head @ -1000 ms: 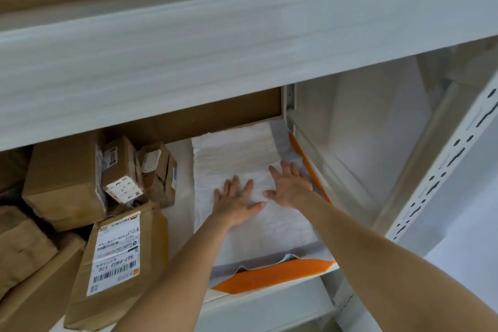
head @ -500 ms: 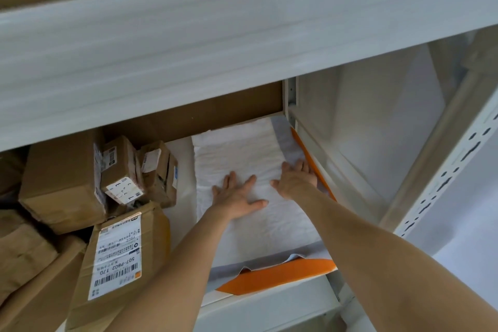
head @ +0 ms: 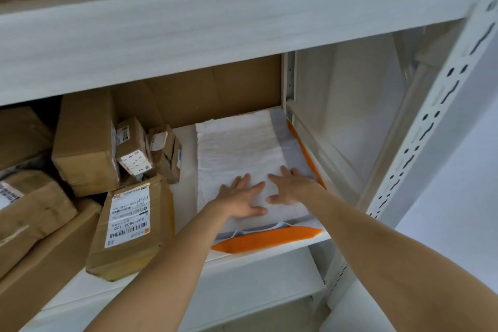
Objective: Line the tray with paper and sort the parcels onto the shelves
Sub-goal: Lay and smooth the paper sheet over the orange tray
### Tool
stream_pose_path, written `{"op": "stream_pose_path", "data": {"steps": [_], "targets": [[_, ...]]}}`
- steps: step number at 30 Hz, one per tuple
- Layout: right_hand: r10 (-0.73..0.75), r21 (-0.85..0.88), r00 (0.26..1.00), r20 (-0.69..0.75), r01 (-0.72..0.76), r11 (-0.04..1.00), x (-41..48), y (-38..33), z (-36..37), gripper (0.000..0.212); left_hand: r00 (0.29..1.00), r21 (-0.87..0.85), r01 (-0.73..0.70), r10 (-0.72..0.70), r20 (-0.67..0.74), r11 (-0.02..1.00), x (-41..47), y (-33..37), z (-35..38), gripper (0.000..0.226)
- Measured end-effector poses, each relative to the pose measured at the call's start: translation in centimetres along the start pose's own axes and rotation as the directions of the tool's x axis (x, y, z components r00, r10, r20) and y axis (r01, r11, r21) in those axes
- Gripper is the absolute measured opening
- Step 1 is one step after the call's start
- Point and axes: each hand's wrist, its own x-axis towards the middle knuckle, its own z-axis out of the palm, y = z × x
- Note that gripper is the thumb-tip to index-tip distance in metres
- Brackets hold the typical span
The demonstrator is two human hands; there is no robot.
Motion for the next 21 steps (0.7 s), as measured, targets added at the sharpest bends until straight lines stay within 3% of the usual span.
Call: {"op": "stream_pose_path", "data": {"steps": [4, 7, 9, 11, 13, 16, 18, 21], "targets": [[0.106, -0.074, 0.993, -0.059, -0.11, 0.991, -1.9, 0.5, 0.0, 0.062, 0.999, 0.01, -0.014, 0.013, 0.032, 1.0, -2.7, -0.5, -0.5, 0.085], [0.093, -0.08, 0.977, -0.19, -0.11, 0.991, -3.0, 0.4, -0.4, 0.052, 0.996, -0.053, -0.063, 0.059, -0.063, 0.997, -3.9, 0.3, -1.0, 0.059], [0.028, -0.02, 0.996, -0.088, -0.03, 0.999, -3.6, 0.4, -0.4, 0.052, 0.996, -0.213, -0.086, 0.085, -0.015, 0.973, -4.5, 1.2, -0.6, 0.032], [-0.029, -0.018, 0.999, 0.033, 0.03, 0.999, -3.9, 0.6, 0.0, 0.04, 0.994, -0.291, -0.051, 0.076, 0.076, 0.955, -4.9, 1.7, 0.1, 0.023], [-0.027, 0.011, 0.996, 0.083, 0.026, 1.0, -4.1, 1.0, -0.1, 0.033, 0.994, -0.321, -0.019, 0.052, 0.093, 0.947, -5.3, 1.6, -0.1, 0.026], [-0.079, 0.293, 0.985, 0.156, 0.03, 0.956, -4.3, 1.4, -0.6, 0.033, 0.976, -0.398, 0.038, 0.052, 0.213, 0.917, -5.7, 1.0, -1.0, 0.045], [-0.159, 0.459, 0.956, 0.247, 0.03, 0.888, -4.6, 1.3, -0.8, 0.044, 0.954, -0.328, 0.056, 0.046, 0.295, 0.943, -6.0, 0.9, -1.2, 0.059], [-0.195, 0.374, 0.912, 0.361, 0.05, 0.926, -4.7, 1.0, -0.4, 0.063, 0.963, -0.233, 0.032, 0.032, 0.269, 0.972, -6.0, 0.3, -1.2, 0.053]]}}
